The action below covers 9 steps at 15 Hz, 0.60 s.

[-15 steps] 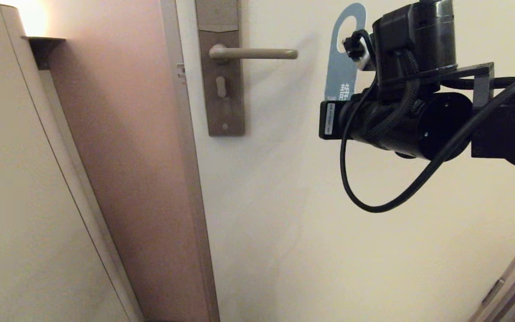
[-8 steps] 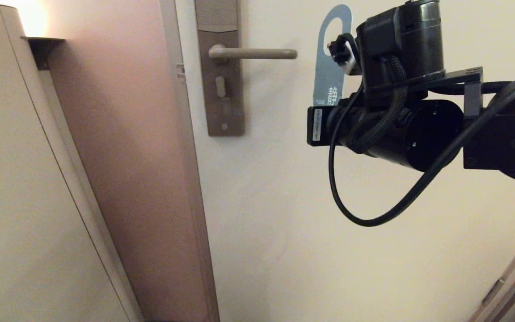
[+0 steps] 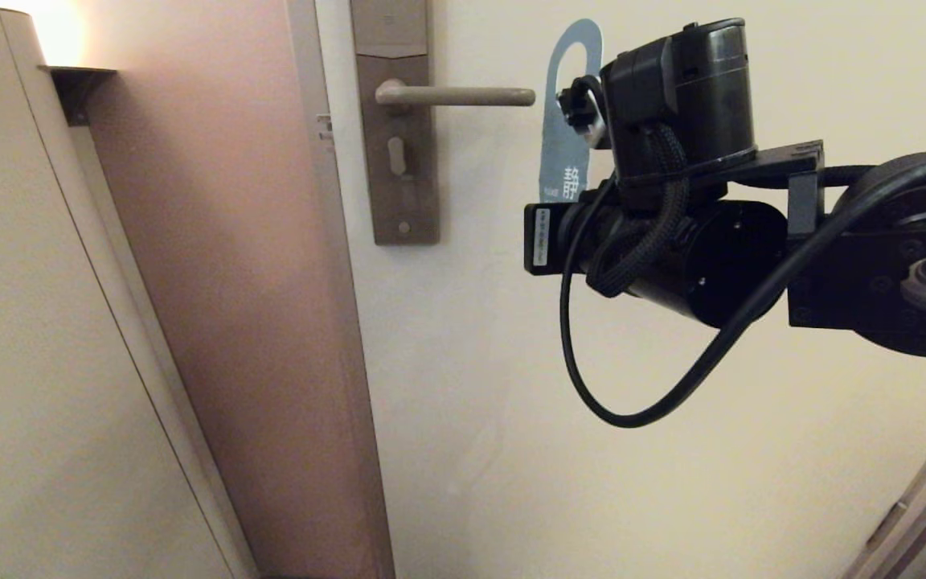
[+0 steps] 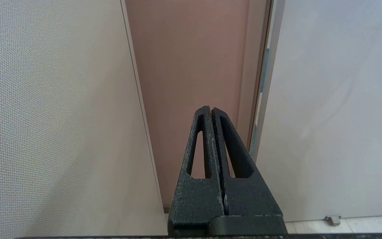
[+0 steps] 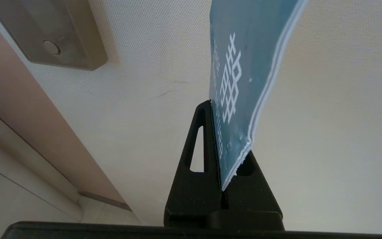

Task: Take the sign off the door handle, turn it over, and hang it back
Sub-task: Hang the sign back with the other side facing out

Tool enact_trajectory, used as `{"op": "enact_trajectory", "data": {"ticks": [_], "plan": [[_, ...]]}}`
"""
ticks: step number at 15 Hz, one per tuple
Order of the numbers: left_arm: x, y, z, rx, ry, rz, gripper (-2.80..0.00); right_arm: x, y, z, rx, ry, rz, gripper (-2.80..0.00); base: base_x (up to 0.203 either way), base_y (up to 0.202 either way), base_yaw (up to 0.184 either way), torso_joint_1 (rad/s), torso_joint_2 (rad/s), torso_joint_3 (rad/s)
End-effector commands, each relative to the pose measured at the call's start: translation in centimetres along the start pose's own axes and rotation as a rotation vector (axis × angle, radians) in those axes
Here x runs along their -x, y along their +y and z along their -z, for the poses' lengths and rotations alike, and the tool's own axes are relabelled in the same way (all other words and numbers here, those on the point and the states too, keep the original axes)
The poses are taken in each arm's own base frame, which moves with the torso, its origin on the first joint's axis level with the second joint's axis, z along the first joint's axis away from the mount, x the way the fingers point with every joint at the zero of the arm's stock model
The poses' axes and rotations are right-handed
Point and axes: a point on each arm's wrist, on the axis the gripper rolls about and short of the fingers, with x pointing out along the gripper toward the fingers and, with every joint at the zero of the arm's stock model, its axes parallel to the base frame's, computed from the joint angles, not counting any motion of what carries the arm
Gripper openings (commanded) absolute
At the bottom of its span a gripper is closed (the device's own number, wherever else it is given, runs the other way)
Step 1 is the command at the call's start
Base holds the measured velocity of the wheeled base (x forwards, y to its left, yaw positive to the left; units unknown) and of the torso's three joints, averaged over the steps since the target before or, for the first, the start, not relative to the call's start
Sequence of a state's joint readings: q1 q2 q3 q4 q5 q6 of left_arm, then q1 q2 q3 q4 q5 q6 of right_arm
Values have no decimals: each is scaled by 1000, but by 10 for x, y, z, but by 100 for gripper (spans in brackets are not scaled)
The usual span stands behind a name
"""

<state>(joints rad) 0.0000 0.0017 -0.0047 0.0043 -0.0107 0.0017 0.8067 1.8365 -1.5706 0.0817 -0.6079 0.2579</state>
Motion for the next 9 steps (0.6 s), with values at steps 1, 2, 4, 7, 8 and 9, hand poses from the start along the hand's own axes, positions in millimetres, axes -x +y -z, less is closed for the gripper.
{"op": "enact_trajectory", "data": {"ticks": [1, 2, 4, 7, 8, 9], "plan": [[0, 0, 0, 0, 0, 0, -280, -2, 4, 4, 6, 8, -1, -280, 0, 0, 0, 0, 0, 0], [0, 0, 0, 0, 0, 0, -280, -3, 4, 4, 4, 5, -2, -280, 0, 0, 0, 0, 0, 0], [0, 0, 0, 0, 0, 0, -280, -7, 7, 3, -2, -3, -4, -280, 0, 0, 0, 0, 0, 0], [0, 0, 0, 0, 0, 0, -280, -12, 12, 2, -5, -10, -8, -280, 0, 0, 0, 0, 0, 0], [0, 0, 0, 0, 0, 0, -280, -12, 13, 2, -4, -9, -10, -280, 0, 0, 0, 0, 0, 0], [0, 0, 0, 0, 0, 0, -280, -13, 14, 3, -3, -6, -11, -280, 0, 0, 0, 0, 0, 0]]}}
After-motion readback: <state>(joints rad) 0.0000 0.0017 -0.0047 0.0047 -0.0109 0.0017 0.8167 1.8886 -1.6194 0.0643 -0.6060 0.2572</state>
